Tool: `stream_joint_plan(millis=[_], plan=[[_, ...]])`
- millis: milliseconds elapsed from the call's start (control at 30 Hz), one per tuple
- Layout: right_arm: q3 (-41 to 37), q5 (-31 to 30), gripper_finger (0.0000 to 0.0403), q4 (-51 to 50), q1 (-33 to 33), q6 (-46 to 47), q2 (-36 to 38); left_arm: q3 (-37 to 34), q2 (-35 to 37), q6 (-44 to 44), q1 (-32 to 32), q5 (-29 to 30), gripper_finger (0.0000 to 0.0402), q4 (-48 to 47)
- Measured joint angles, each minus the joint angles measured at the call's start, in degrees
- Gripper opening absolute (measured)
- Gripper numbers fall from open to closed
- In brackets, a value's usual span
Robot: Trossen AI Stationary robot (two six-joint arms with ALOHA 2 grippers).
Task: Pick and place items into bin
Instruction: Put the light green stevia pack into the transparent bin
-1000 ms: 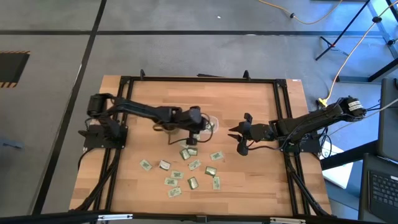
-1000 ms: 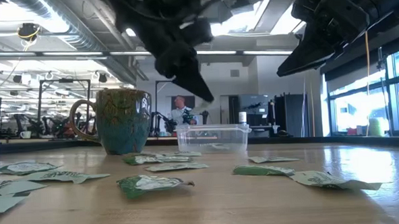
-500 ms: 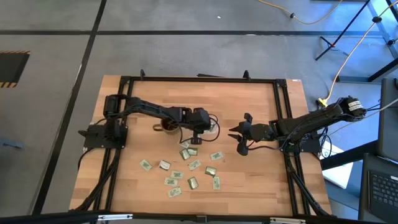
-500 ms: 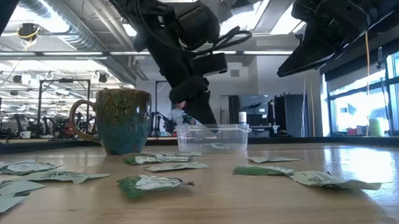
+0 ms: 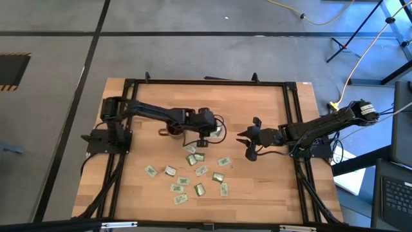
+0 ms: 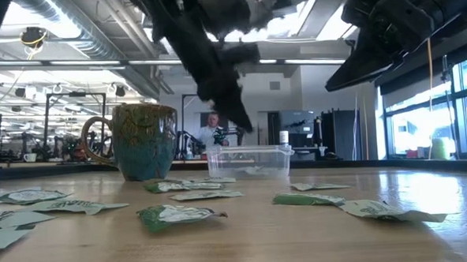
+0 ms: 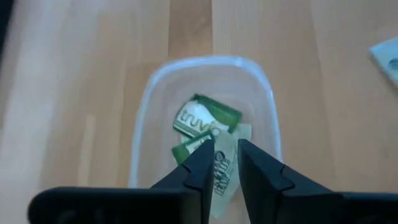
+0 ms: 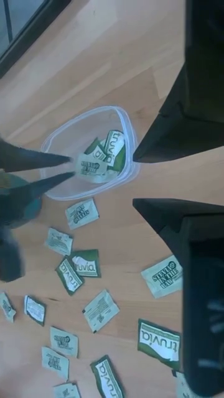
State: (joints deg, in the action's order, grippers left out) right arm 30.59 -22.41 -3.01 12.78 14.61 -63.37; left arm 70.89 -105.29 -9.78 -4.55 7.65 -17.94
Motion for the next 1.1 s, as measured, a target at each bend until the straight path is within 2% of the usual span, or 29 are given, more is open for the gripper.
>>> stream_joint_plan(millis=[300,433,667,933,1100], plan=[[0.0,0.0,0.0106,-0.3,0.0,0.0,0.0,-0.2,9.1,0.1,4.5,-10.6,0.0062,-8.3],[0.0,0.0,0.0106,-0.7,0.0,0.1,0.0,-0.2,9.0,-1.8,8.2,-8.6,0.0058,-13.4],[0.0,0.0,0.0106,-0.6,0.0,0.3,0.0,-0.2,5.2,-4.2,12.9,-7.1,0.0072,-15.0],[0.0,0.0,0.0106,-0.7,0.0,1.7,0.0,-0.2,1.3,0.0,13.2,-3.4,0.0065,-19.5],[0.0,0.0,0.0106,-0.7,0.0,1.7,0.0,-0.2,-1.1,-2.0,13.1,-1.5,0.0069,-20.7]])
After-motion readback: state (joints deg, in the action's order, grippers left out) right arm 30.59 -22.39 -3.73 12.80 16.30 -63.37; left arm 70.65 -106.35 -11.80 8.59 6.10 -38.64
